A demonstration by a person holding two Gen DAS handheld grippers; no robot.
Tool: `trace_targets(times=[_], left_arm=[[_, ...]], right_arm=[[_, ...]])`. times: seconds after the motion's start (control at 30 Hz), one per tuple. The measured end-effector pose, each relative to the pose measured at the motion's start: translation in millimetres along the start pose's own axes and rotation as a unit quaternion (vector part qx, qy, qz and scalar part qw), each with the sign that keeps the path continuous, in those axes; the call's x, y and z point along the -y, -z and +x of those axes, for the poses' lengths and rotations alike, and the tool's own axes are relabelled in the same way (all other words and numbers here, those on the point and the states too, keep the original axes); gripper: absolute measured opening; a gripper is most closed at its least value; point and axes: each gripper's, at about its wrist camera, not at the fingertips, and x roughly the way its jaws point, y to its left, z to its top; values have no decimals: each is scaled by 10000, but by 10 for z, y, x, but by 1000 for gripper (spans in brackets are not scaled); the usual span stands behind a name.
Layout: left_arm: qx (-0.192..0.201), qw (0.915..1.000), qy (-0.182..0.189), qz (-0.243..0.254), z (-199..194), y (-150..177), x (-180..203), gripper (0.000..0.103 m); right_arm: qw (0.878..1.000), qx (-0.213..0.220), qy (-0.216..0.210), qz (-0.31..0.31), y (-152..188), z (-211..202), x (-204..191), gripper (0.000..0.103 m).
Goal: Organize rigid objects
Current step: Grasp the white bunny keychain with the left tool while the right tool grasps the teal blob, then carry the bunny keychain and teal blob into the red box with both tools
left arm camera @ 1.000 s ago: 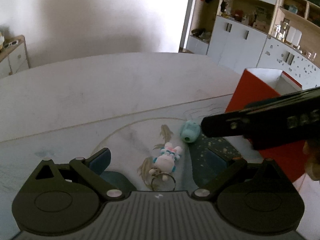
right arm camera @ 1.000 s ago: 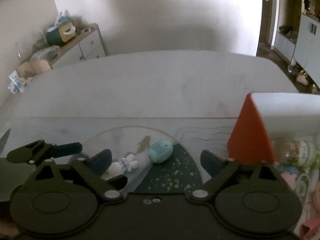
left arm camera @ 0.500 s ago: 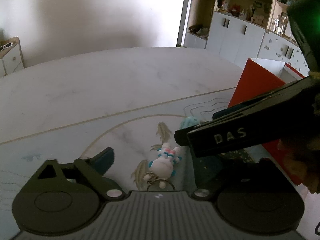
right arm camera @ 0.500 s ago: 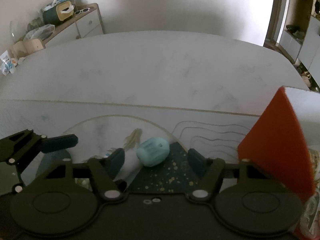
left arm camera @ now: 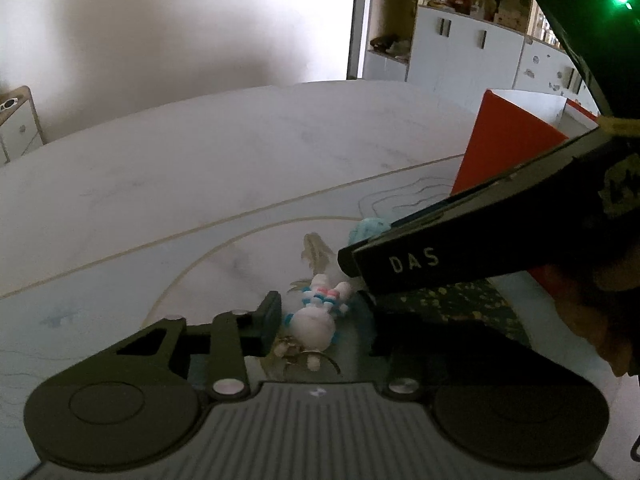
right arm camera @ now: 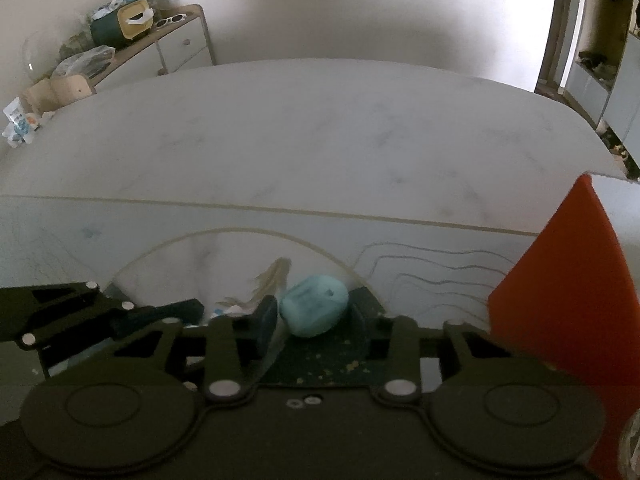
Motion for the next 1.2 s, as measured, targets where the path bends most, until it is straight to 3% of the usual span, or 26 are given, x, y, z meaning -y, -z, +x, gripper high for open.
trace_targets(times=[0.23, 0.53, 1.2], left_arm=[[-85, 9999, -91, -93, -38, -22, 5, 35], [-123, 9996, -110, -236, -191, -29, -12, 35], [385, 9985, 130, -373, -1043, -171, 212, 34]], right_arm=[[9999, 102, 41, 82, 27, -58, 2, 37], [9996, 145, 9, 224, 150, -450, 63, 36], [9970, 641, -347, 246, 394, -1582, 175, 37]])
